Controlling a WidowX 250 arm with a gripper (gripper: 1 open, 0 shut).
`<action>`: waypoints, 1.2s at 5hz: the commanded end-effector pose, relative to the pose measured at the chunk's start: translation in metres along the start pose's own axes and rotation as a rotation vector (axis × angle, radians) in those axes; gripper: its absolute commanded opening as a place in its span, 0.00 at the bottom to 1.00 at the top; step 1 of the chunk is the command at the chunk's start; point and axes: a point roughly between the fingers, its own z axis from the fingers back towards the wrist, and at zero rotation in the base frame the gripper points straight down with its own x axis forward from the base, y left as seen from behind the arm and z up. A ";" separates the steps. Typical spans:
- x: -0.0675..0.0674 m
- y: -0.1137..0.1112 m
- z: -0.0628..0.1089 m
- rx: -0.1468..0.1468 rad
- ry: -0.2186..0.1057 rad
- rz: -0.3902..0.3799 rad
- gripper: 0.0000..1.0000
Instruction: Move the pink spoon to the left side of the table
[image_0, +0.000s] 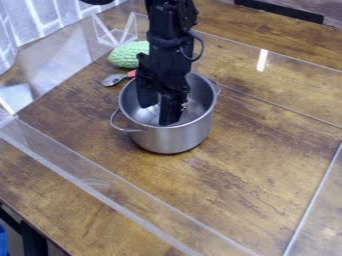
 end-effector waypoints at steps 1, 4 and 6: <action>0.003 0.007 0.040 0.047 -0.115 0.012 0.00; 0.004 0.007 0.042 0.050 -0.134 0.011 0.00; 0.005 0.007 0.042 0.052 -0.144 0.011 0.00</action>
